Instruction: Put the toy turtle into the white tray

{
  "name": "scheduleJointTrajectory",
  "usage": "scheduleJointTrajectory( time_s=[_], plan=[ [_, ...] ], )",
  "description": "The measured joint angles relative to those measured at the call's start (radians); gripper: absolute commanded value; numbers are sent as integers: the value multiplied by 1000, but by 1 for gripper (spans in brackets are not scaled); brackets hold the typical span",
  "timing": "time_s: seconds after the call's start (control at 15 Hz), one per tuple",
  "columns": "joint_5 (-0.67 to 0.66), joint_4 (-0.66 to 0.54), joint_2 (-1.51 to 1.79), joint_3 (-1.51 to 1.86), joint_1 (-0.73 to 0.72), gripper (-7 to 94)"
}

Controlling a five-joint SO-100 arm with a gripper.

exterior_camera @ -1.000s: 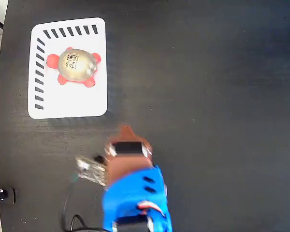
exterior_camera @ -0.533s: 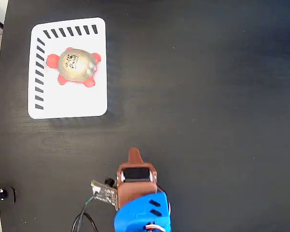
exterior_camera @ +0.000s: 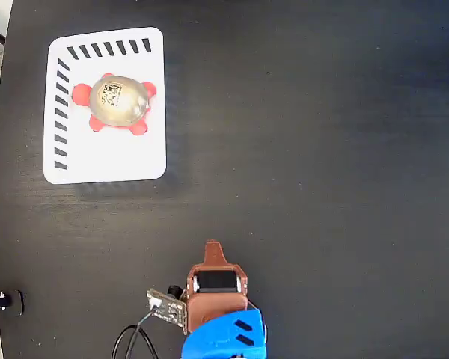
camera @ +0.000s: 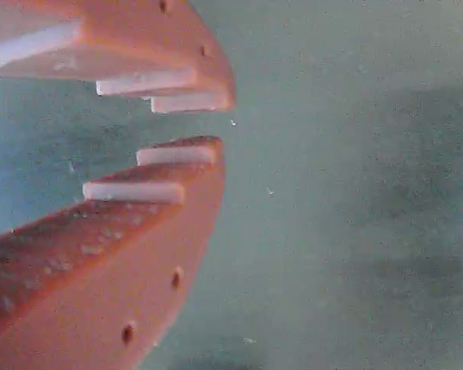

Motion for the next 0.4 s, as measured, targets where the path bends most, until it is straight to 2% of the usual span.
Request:
scheduleJointTrajectory(
  time_s=[0.4],
  plan=[
    [-9,0,0,0,-14,0]
  ],
)
